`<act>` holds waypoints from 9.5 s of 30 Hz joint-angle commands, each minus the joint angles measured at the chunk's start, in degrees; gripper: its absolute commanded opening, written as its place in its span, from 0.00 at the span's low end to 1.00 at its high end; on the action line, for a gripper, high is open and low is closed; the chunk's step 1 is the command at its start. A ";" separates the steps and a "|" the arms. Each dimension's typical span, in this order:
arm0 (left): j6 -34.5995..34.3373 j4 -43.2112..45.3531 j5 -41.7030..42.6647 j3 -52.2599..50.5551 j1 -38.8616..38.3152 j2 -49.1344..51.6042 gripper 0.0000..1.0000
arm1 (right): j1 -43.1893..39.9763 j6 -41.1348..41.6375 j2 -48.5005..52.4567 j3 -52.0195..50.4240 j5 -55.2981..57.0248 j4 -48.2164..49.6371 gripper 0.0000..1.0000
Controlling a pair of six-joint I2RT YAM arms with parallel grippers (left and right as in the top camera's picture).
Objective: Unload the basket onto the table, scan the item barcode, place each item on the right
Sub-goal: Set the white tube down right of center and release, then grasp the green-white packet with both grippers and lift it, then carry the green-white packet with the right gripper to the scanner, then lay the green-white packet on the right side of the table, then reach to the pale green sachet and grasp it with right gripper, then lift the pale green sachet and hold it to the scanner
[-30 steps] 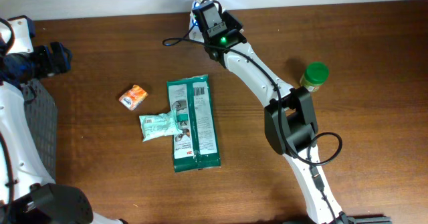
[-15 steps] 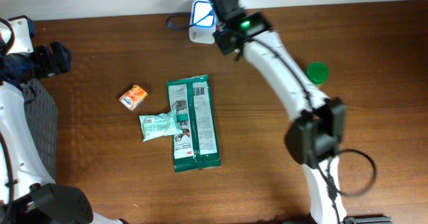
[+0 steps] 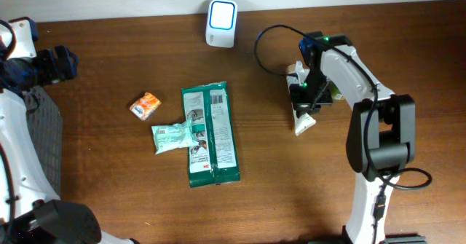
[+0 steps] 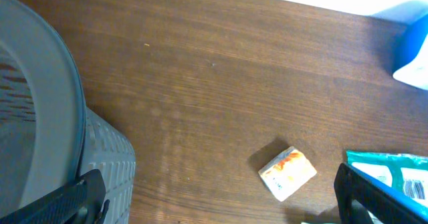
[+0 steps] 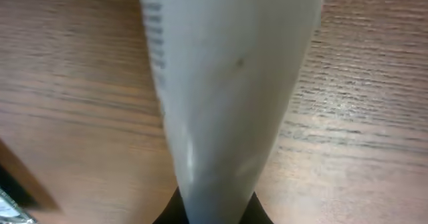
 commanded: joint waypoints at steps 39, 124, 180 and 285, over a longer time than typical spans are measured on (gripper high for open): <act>-0.52 1.60 29.62 0.79 0.15 -0.24 0.94 | 14.88 3.48 -1.90 -8.31 -25.16 21.44 0.40; -18.05 3.78 -16.50 -13.97 -21.68 3.50 0.99 | 19.06 -4.20 -22.12 0.76 9.94 16.28 0.04; -18.05 3.78 -16.52 -13.99 -21.68 3.50 0.99 | -7.28 -3.85 -19.89 -6.10 -10.82 5.88 0.04; -18.05 3.78 -16.52 -13.99 -21.68 3.50 0.99 | 20.92 -24.15 -2.08 28.68 34.67 37.86 0.04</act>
